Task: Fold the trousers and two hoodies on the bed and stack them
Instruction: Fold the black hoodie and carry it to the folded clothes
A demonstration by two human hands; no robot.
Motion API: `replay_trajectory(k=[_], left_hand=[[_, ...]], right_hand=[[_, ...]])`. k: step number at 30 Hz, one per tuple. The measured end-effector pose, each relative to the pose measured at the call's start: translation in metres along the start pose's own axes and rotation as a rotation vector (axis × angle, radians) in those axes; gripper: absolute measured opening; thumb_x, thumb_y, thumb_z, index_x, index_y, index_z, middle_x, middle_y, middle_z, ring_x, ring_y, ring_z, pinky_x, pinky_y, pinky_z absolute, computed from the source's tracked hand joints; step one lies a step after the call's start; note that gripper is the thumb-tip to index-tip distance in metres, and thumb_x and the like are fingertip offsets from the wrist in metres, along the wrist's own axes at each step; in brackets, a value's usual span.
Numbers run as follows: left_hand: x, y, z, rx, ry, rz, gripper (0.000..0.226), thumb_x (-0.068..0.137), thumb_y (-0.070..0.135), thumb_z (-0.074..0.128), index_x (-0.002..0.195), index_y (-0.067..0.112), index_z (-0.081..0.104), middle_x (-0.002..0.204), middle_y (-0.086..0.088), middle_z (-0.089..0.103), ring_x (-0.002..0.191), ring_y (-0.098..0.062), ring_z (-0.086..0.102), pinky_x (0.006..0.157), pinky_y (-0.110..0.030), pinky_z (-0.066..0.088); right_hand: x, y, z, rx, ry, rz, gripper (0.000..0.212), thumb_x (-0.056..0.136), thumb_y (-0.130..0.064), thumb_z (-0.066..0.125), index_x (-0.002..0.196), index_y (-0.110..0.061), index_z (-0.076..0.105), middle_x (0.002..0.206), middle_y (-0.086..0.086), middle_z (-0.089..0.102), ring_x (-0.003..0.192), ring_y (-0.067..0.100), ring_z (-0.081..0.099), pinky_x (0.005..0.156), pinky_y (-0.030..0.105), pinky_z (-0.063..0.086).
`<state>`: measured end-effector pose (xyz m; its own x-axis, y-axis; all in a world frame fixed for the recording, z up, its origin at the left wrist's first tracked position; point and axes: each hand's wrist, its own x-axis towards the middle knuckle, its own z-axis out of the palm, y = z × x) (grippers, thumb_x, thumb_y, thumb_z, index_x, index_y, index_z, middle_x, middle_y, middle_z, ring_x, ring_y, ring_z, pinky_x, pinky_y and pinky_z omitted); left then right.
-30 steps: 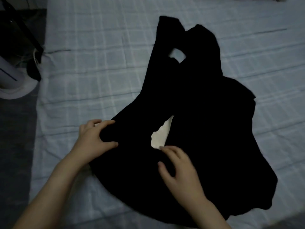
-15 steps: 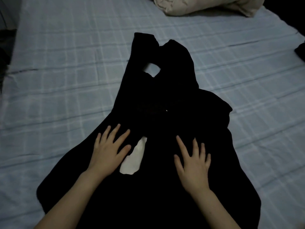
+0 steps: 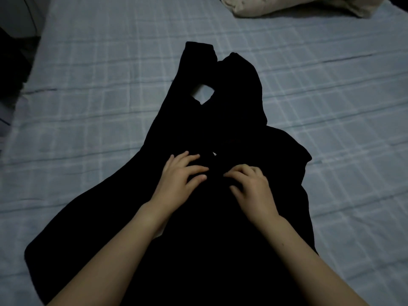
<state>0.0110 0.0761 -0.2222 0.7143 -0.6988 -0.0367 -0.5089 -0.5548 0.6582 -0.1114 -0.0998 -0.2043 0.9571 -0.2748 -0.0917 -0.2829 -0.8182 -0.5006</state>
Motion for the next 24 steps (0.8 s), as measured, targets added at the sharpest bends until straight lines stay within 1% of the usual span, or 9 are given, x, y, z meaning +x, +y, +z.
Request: replay_trajectory(k=[3, 5, 7, 10, 12, 15, 17, 19, 24], left_hand=[[-0.004, 0.008, -0.004, -0.110, 0.020, 0.009, 0.045, 0.090, 0.053, 0.057, 0.130, 0.032, 0.060, 0.145, 0.011, 0.049, 0.145, -0.008, 0.027, 0.122, -0.037, 0.005], [-0.008, 0.015, -0.007, -0.044, 0.027, 0.075, 0.057, 0.085, 0.062, 0.052, 0.136, 0.035, 0.054, 0.145, 0.016, 0.047, 0.144, -0.004, 0.026, 0.122, -0.039, 0.005], [-0.008, 0.024, -0.005, -0.011, 0.072, 0.102, 0.055, 0.085, 0.055, 0.061, 0.137, 0.036, 0.053, 0.146, 0.017, 0.045, 0.145, -0.005, 0.026, 0.122, -0.043, 0.004], [0.001, 0.044, 0.010, -0.070, 0.074, 0.121, 0.054, 0.087, 0.046, 0.065, 0.138, 0.036, 0.052, 0.147, 0.016, 0.045, 0.145, -0.010, 0.026, 0.120, -0.040, 0.010], [0.009, 0.058, 0.027, -0.138, 0.031, 0.111, 0.052, 0.089, 0.045, 0.065, 0.139, 0.035, 0.052, 0.147, 0.016, 0.044, 0.143, -0.010, 0.030, 0.118, -0.034, 0.022], [0.013, 0.063, 0.050, -0.191, -0.002, 0.033, 0.048, 0.091, 0.039, 0.064, 0.138, 0.036, 0.052, 0.146, 0.019, 0.043, 0.138, -0.006, 0.034, 0.115, -0.033, 0.029], [0.008, 0.058, 0.057, -0.237, -0.005, -0.022, 0.047, 0.092, 0.035, 0.063, 0.137, 0.037, 0.052, 0.146, 0.020, 0.043, 0.138, -0.004, 0.035, 0.115, -0.031, 0.030], [0.002, 0.053, 0.060, -0.278, 0.024, -0.043, 0.047, 0.092, 0.030, 0.065, 0.137, 0.037, 0.052, 0.146, 0.019, 0.044, 0.137, -0.003, 0.037, 0.114, -0.026, 0.030], [-0.013, 0.052, 0.049, -0.564, 0.168, -0.172, 0.040, 0.083, 0.040, 0.063, 0.122, 0.042, 0.060, 0.137, 0.016, 0.054, 0.127, 0.009, 0.045, 0.100, -0.004, 0.033]], right_hand=[[-0.007, 0.017, -0.015, 0.176, 0.165, -0.085, 0.026, 0.088, -0.007, 0.066, 0.110, -0.018, 0.074, 0.110, -0.004, 0.065, 0.107, 0.020, 0.060, 0.101, 0.044, 0.043], [-0.015, 0.026, -0.033, 0.372, 0.298, -0.060, 0.027, 0.084, -0.004, 0.063, 0.102, -0.020, 0.074, 0.104, -0.011, 0.066, 0.102, 0.009, 0.063, 0.097, 0.025, 0.045], [-0.026, 0.038, -0.052, 0.550, 0.406, 0.026, 0.033, 0.080, 0.001, 0.060, 0.094, -0.025, 0.074, 0.099, -0.012, 0.070, 0.097, 0.004, 0.066, 0.087, 0.012, 0.045], [-0.045, 0.058, -0.068, 0.715, 0.487, 0.202, 0.040, 0.084, 0.007, 0.060, 0.091, -0.030, 0.074, 0.095, -0.008, 0.073, 0.091, 0.006, 0.069, 0.077, 0.011, 0.048], [-0.051, 0.072, -0.068, 0.660, 0.459, 0.300, 0.040, 0.088, 0.004, 0.060, 0.092, -0.034, 0.070, 0.094, -0.008, 0.072, 0.090, 0.009, 0.068, 0.077, 0.018, 0.051], [-0.055, 0.083, -0.066, 0.565, 0.284, 0.266, 0.032, 0.091, -0.011, 0.067, 0.109, -0.037, 0.063, 0.113, -0.008, 0.064, 0.107, 0.004, 0.060, 0.096, 0.034, 0.049], [-0.055, 0.080, -0.067, 0.545, 0.207, 0.122, 0.047, 0.090, -0.032, 0.068, 0.133, -0.043, 0.052, 0.131, -0.016, 0.053, 0.124, -0.002, 0.050, 0.103, 0.019, 0.042], [-0.050, 0.075, -0.063, 0.498, 0.155, 0.024, 0.057, 0.088, -0.045, 0.063, 0.141, -0.050, 0.043, 0.142, -0.018, 0.042, 0.133, -0.005, 0.040, 0.103, 0.007, 0.032], [-0.043, 0.064, -0.034, 0.487, 0.048, 0.093, 0.039, 0.088, -0.040, 0.071, 0.122, -0.055, 0.061, 0.137, -0.022, 0.040, 0.127, -0.019, 0.034, 0.096, -0.004, 0.024]])
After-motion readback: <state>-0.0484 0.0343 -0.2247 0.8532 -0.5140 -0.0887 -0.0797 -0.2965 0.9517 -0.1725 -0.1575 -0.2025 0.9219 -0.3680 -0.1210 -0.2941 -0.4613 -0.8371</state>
